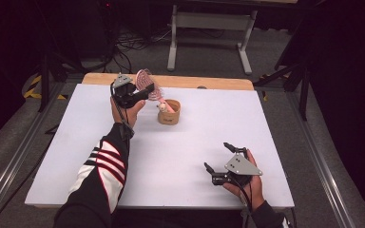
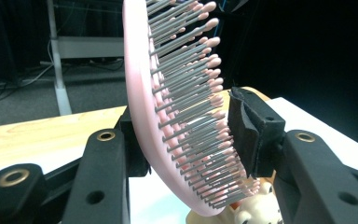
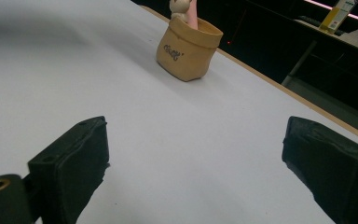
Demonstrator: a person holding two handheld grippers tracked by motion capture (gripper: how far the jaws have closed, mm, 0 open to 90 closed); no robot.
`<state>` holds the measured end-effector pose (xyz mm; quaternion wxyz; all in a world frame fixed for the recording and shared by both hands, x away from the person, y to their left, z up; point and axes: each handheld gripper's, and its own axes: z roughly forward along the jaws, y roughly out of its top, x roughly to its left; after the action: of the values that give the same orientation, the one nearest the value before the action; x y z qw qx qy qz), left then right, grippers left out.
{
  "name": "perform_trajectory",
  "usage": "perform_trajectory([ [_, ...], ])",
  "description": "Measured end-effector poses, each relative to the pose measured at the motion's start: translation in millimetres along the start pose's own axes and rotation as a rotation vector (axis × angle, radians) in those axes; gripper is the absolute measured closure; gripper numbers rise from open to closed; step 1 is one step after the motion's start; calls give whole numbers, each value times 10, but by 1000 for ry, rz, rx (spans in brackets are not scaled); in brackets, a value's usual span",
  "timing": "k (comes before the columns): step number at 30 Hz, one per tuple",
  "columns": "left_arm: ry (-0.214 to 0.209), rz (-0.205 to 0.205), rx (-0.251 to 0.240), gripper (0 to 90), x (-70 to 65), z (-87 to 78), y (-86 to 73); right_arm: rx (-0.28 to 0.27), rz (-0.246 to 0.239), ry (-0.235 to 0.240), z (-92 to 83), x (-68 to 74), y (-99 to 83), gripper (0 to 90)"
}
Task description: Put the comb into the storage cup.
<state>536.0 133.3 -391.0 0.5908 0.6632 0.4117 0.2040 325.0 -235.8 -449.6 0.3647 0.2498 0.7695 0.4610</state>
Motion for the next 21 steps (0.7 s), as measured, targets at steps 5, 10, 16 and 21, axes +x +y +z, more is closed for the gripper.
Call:
perform_trajectory([
  [5,5,0,6,523,40,-19,-31,1,-1,1,3,2,0,78],
  [10,-12,8,9,523,56,-30,-56,1,-4,1,4,9,3,78],
  [16,-12,21,14,518,54,-40,-56,4,-6,1,7,11,2,78],
  [21,4,40,15,491,33,-47,-41,4,-6,1,7,9,1,78],
])
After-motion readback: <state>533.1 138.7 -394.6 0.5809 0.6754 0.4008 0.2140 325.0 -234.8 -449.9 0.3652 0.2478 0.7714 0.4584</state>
